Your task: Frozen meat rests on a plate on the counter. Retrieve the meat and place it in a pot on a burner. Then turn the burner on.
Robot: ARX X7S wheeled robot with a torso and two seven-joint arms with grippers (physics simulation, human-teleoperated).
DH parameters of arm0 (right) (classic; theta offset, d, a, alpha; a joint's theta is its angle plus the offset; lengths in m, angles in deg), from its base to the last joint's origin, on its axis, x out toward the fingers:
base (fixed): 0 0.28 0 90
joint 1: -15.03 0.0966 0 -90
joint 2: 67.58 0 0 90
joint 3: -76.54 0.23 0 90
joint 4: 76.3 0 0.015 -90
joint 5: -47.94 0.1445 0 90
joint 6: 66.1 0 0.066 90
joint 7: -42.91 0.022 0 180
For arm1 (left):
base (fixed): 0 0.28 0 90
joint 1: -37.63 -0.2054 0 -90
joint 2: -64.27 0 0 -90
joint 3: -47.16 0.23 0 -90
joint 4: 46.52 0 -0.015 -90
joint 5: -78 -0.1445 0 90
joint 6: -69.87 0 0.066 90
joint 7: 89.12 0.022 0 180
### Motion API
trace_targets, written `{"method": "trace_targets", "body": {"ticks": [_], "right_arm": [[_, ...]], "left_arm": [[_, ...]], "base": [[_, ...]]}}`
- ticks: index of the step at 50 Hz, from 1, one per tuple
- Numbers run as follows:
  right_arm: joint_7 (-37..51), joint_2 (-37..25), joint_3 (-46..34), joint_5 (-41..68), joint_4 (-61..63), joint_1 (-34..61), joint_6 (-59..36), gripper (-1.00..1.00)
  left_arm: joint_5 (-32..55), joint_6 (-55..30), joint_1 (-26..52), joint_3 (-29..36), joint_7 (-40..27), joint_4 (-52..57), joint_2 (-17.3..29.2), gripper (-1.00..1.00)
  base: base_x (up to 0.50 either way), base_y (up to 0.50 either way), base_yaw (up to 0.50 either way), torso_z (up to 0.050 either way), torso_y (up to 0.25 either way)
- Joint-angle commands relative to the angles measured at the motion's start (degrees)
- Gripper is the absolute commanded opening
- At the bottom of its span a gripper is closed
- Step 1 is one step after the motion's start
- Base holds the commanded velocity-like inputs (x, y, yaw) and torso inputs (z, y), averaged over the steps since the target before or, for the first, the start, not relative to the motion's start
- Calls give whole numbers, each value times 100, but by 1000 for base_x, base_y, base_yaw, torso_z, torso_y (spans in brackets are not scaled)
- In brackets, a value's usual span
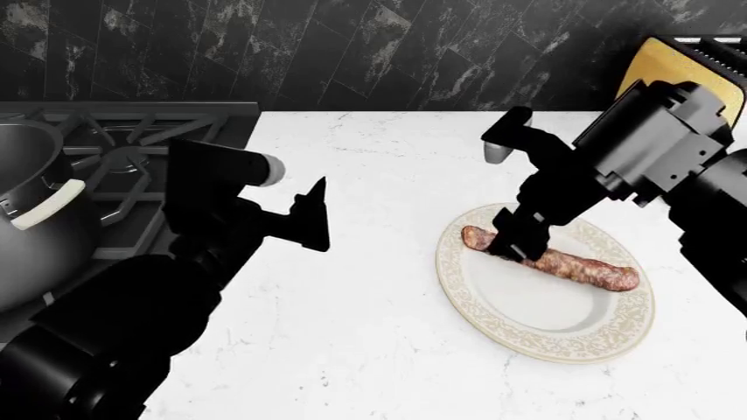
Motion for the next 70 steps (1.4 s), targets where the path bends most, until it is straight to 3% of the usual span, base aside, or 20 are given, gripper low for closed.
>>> {"method": "trace_targets", "body": {"ticks": [1, 37, 54, 62, 70], "right_arm": [[216, -157, 63, 72, 407, 85, -206, -100], [1504, -868, 746, 591, 2457, 801, -1182, -100], [3855, -1498, 2536, 1824, 3760, 600, -1870, -100], [5071, -1681, 3655, 2541, 4053, 347, -1629, -100], [6274, -1780, 4259, 2989, 4399, 212, -1644, -100]], "left_arm": [[126, -89, 17, -77, -53, 128, 20, 100], [511, -246, 16, -372, -196, 436, 73, 100], [818, -405, -4, -605, -309, 771, 129, 100], [1124, -712, 170, -801, -463, 960, 133, 100], [1518, -1099, 418, -1025, -646, 1112, 129, 100]], "base": [[0, 0, 0, 0, 0], [0, 0, 0, 0, 0], [0, 0, 0, 0, 1], [0, 0, 0, 0, 0], [0, 0, 0, 0, 0]]}}
